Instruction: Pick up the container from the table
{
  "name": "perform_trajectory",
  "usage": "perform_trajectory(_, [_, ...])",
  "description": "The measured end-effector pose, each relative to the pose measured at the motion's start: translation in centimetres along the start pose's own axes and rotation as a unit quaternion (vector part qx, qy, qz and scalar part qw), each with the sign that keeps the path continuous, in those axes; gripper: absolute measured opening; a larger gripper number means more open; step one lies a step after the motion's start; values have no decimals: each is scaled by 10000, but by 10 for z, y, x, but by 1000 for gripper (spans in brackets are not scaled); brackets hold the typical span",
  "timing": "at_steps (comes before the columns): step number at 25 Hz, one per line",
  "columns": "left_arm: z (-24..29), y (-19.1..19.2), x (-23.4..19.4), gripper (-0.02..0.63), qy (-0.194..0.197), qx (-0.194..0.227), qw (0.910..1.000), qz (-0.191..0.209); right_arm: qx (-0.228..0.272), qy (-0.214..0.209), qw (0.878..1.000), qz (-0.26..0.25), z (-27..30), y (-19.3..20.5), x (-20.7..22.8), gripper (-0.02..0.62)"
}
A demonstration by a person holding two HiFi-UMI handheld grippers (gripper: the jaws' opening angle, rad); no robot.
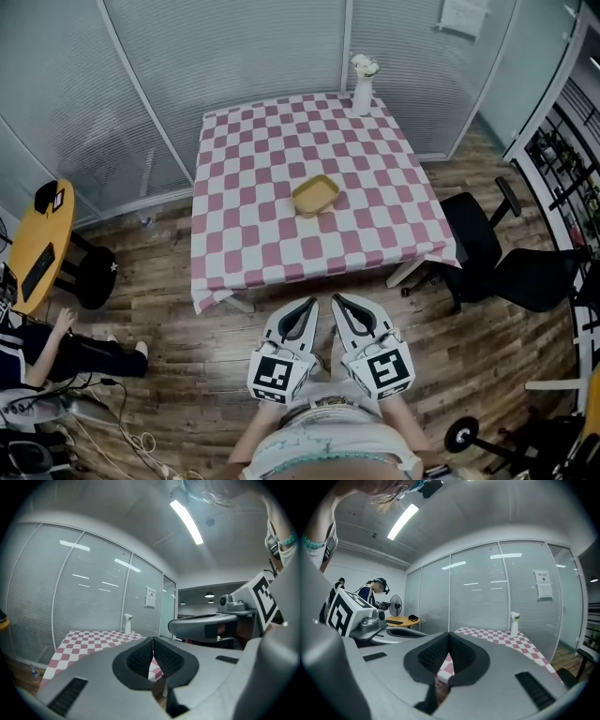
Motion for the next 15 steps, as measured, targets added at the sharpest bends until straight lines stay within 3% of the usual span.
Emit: perform_trajectory(15, [56, -12, -40, 15, -151, 18, 9999, -25, 18, -226, 9997, -110, 59, -15, 41, -6])
Point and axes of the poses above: the fingertips, and each gripper's own axes: z forward along the fingers, x to its right, y out of its underside, the point moved 2 cm from there along -z, backward along the fingers, and after that the axes turned 8 degrees about z, right-handed, at the moved point
